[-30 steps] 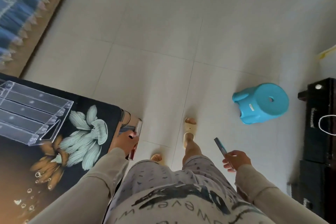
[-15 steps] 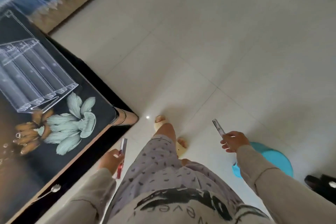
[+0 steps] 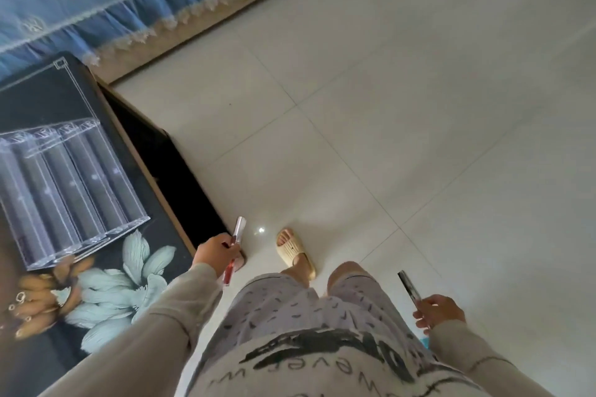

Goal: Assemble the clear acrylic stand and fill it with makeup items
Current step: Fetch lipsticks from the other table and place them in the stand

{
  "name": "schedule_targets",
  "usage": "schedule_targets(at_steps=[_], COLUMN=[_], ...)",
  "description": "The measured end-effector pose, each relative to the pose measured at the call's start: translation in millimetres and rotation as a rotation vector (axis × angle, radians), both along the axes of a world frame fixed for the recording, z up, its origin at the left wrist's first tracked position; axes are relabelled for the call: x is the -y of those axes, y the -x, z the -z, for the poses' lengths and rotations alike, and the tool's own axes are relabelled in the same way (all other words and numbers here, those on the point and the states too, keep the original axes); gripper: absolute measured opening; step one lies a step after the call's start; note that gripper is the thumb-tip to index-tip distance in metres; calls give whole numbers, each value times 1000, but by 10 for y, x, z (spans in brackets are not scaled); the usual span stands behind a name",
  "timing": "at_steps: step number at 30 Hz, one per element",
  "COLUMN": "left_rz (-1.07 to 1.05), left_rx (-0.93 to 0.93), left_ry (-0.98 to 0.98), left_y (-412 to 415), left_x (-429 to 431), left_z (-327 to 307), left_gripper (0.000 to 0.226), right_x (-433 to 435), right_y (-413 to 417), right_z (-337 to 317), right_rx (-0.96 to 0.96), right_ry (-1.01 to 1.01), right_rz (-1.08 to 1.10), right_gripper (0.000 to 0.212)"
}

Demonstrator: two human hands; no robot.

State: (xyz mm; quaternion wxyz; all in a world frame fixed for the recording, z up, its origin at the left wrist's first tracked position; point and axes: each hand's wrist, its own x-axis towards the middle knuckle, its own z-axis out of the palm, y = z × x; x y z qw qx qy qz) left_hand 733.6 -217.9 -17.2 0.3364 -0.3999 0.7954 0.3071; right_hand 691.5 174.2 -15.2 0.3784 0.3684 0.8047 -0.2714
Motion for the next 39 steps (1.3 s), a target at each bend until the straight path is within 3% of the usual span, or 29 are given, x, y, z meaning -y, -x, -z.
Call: schedule_targets(at_steps=[6, 8, 11, 14, 19, 21, 23, 28, 30, 34, 39], left_rz=[-94, -160, -281, -383, -608, -721, -854, -1117, -1192, -1263, -1150], left_rx=[-129, -121, -86, -35, 84, 106, 96, 59, 58, 55, 65], left_ry=[0, -4, -28, -36, -13, -12, -30, -39, -43, -50, -49], left_y=[710, 779, 768, 740, 662, 667, 725, 896, 940, 1096, 1403], left_x=[403, 494, 562, 586, 501, 436, 376, 259, 259, 414, 1000], left_z=[-232, -243, -196, -140, -140, -131, -148, -137, -80, -31, -35], left_gripper=[16, 14, 25, 14, 17, 28, 24, 11, 21, 28, 27], right_x=[412, 618, 994, 1405, 2126, 2394, 2658, 3239, 3442, 3862, 4358], right_y=[857, 1183, 1680, 2196, 3038, 3361, 3658, 4250, 4424, 4590, 4632], right_z=[-27, -19, -23, -2, -21, -26, -35, -60, -39, 18, 47], right_rx=[-17, -30, -25, -18, 14, 22, 12, -25, -17, 16, 5], right_ry=[38, 65, 85, 131, 173, 158, 142, 114, 112, 74, 27], right_rz=[-97, -136, -230, -328, -580, -727, -840, -993, -1018, -1107, -1189], right_gripper=[16, 20, 10, 9, 7, 11, 17, 31, 30, 22, 21])
